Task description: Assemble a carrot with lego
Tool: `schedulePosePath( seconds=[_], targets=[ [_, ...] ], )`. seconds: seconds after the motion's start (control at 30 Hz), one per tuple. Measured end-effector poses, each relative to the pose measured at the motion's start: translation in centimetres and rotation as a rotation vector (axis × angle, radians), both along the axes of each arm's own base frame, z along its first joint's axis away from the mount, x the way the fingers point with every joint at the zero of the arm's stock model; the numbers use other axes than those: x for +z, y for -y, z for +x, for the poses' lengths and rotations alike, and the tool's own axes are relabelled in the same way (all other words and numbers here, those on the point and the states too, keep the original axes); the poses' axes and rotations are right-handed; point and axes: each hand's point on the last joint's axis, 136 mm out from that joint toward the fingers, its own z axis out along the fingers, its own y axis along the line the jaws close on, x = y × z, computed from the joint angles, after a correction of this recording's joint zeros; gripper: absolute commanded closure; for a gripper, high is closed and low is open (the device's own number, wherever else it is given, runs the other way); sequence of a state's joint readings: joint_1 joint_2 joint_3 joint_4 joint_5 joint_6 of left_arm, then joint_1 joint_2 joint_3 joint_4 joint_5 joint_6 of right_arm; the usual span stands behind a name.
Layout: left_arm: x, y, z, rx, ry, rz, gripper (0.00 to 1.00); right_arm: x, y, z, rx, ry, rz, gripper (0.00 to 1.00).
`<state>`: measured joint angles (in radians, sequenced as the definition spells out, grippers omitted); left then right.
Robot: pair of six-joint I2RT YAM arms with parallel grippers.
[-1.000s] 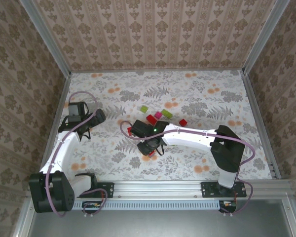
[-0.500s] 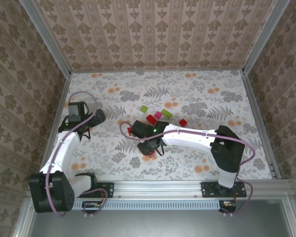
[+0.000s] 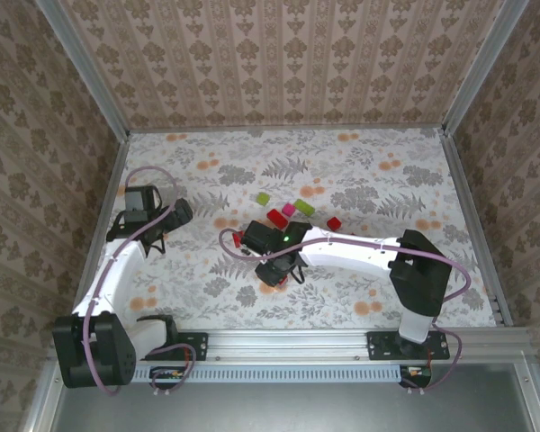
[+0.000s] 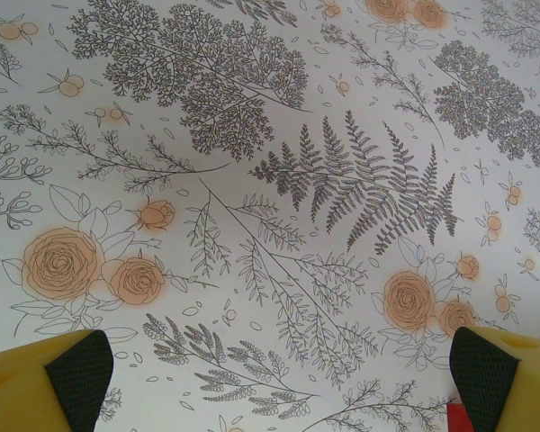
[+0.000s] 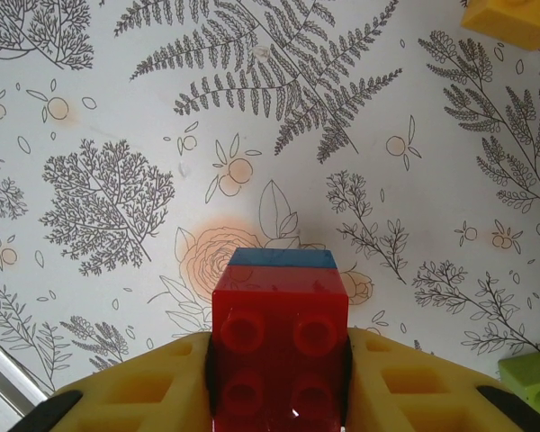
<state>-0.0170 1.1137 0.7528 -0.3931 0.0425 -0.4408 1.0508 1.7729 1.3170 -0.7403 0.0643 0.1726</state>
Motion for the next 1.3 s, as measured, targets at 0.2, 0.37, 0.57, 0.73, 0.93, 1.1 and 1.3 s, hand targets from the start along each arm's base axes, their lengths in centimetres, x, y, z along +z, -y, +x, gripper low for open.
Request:
schedulePosePath(
  seconds=[0.2,0.37,0.57,0.73,0.93,1.1,1.3],
  targets=[
    [0.0,0.0,0.0,0.0,0.0,0.0,0.0,-0.2,0.0,-0.2,0.025,-0.005,0.0,0.53],
    [0.0,0.0,0.0,0.0,0.0,0.0,0.0,-0.7,0.4,-0.6,0.042,-0.018,-0.016,0.43],
    [0.0,0.0,0.0,0.0,0.0,0.0,0.0,0.6,0.5,-0.5,0.043,0.0,0.015,0.3],
    [0.0,0.0,0.0,0.0,0.0,0.0,0.0,3.9,0.8,-0.1,0.027,0.047,0.088,0.27],
    [0.0,0.0,0.0,0.0,0.0,0.0,0.0,6.8,4.2,2.3,-0.076,0.114,0.12,0.27],
    [0.0,0.1,0.0,-0.002,0.0,-0.003,0.0,5.1,10.1,5.4,-0.259,0.125,0.03,0.29],
    [0.0,0.1,0.0,-0.005,0.0,-0.005,0.0,0.5,15.3,6.6,-0.432,0.052,-0.089,0.32]
  ],
)
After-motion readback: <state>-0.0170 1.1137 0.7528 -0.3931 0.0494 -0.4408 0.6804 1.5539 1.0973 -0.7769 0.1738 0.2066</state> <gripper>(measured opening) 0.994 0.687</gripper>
